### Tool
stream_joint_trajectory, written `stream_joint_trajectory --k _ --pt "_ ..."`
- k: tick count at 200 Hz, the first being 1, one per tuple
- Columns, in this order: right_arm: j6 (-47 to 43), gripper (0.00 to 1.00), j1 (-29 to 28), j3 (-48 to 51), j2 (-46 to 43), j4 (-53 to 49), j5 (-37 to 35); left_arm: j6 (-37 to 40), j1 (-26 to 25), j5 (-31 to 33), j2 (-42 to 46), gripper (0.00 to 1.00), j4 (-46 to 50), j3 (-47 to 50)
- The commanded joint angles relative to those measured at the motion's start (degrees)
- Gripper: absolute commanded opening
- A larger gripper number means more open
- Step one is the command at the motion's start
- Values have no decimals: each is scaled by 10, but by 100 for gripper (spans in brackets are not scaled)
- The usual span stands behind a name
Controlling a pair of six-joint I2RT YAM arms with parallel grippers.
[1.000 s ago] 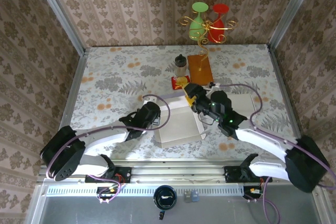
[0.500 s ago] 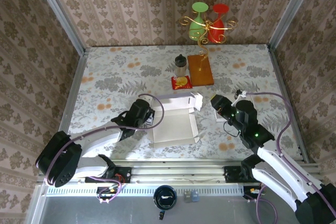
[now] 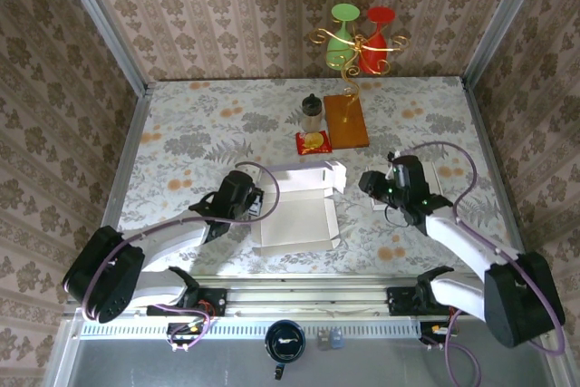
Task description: Fold the paper box
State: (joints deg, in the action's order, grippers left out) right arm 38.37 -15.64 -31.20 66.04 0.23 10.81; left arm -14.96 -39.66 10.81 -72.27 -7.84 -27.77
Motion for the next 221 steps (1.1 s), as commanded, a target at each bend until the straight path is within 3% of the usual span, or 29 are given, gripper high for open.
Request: stream_joint_trajectory --k 1,57,114,221 --pt "-56 37 10 -38 40 7 66 16 7 -11 -9 0 -8 1" --pt "-124 38 26 -97 175 30 183 25 19 -29 -21 0 -12 -6" --pt "-151 39 22 -85 189 83 276 27 26 -37 -36 0 -6 -18" --pt "-221 41 -28 -88 157 28 246 29 27 -46 -49 0 -1 -29"
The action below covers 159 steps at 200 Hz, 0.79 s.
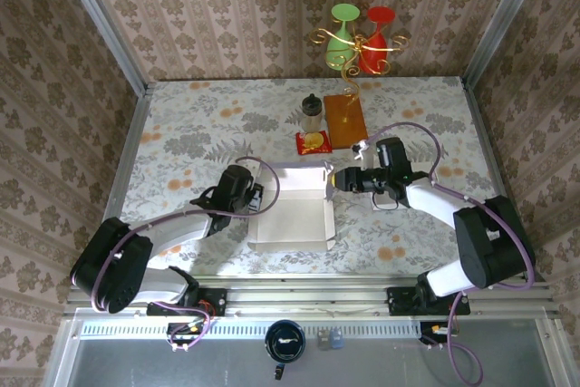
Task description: Fold the paper box
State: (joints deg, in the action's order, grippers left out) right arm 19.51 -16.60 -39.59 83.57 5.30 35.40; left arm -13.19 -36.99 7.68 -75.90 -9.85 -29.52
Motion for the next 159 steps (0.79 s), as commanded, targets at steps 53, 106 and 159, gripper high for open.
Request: stream_joint_trajectory --k 53,106,159 --pt "-52 41 -48 -23 -15 -45 -51 8 0 -18 -14 0 17 -10" --pt "-84 44 -60 -31 -49 -66 -90 11 0 -15 -10 0 22 -11" --pt "-56 55 -8 45 -187 -48 -101 6 1 -12 -6 0 22 -5"
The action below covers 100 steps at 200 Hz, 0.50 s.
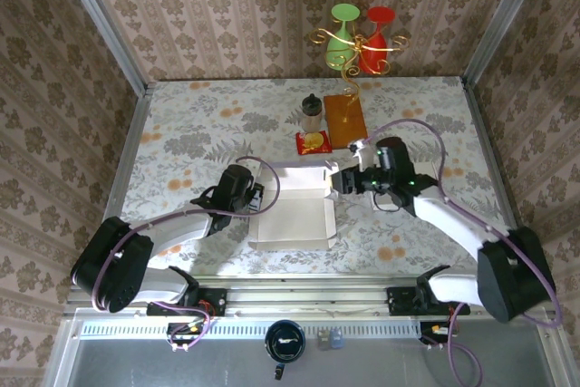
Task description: Fold the paper box
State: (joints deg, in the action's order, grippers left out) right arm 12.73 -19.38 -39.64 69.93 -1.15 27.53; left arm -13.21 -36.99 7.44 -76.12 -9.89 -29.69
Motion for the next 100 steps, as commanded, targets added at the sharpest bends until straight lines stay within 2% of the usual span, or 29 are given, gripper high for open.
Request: stream_joint_trajectory --k 1,29,57,100 --pt "12 55 21 47 -52 18 -24 6 1 -9 -4 0 22 -3" --pt "17 56 53 87 -52 42 -66 3 1 -6 0 0 23 0" --pt "9 51 89 62 11 47 -28 2 2 -9 2 0 26 0" --pt "-8 51 85 -12 123 32 35 2 2 -10 -3 0 26 -2"
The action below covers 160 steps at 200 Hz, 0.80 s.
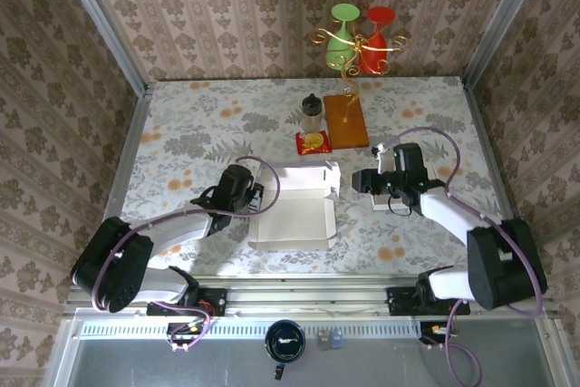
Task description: Fold the paper box
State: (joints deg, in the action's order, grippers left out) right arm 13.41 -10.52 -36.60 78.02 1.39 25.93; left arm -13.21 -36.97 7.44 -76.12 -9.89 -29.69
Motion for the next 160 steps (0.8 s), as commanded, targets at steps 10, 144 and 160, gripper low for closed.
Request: stream_joint_trajectory --k 10,144,160 --pt "-20 52 -9 -51 52 8 63 3 2 -12 -5 0 25 -3" --pt "-94 52 -102 -76 64 -16 24 7 3 -20 -22 0 26 -15" --pt "-96 51 -112 -81 68 -16 9 7 3 -20 -21 0 28 -15"
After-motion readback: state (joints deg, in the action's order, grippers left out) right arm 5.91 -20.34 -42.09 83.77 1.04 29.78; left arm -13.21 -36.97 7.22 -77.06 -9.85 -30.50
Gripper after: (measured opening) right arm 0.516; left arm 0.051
